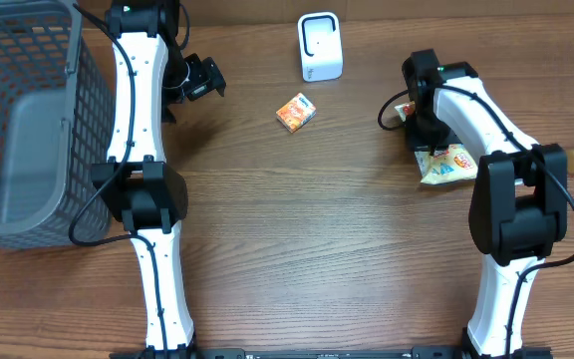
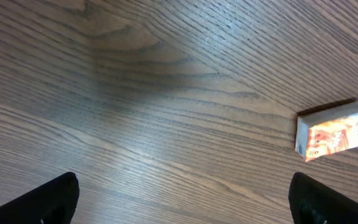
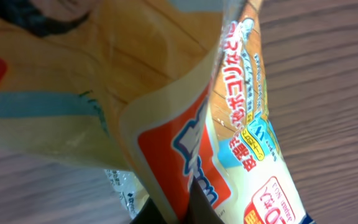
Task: Scan the item barcode
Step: 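Hold the snack bag with the right gripper in front of the scanner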
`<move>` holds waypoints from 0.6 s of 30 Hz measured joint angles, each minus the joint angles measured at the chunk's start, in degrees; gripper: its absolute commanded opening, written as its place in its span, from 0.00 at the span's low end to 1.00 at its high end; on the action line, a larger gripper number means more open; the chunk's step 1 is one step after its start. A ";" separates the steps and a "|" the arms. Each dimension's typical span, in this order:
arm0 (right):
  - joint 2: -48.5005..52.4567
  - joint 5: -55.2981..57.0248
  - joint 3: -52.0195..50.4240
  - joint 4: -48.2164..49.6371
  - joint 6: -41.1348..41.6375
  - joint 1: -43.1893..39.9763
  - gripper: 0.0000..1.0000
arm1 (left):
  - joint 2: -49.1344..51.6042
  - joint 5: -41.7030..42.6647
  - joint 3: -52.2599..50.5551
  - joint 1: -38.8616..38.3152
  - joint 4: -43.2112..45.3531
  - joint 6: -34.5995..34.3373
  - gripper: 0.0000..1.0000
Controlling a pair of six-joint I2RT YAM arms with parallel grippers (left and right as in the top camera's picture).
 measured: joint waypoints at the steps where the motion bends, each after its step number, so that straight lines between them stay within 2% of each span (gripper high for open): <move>1: 0.44 -1.07 1.68 -0.79 0.31 0.31 0.04 | 0.00 0.00 0.00 -0.07 -0.02 0.00 1.00; 6: 1.95 -4.74 15.93 -2.54 1.11 3.34 0.04 | 0.00 0.02 0.00 -0.11 0.02 0.00 1.00; 11: 1.92 -0.74 27.06 1.36 -1.64 7.26 0.04 | 0.00 0.00 0.00 -0.11 0.00 0.00 1.00; 18: 2.05 6.60 27.82 18.05 -10.34 14.03 0.04 | 0.00 0.02 0.00 -0.11 -0.02 0.00 1.00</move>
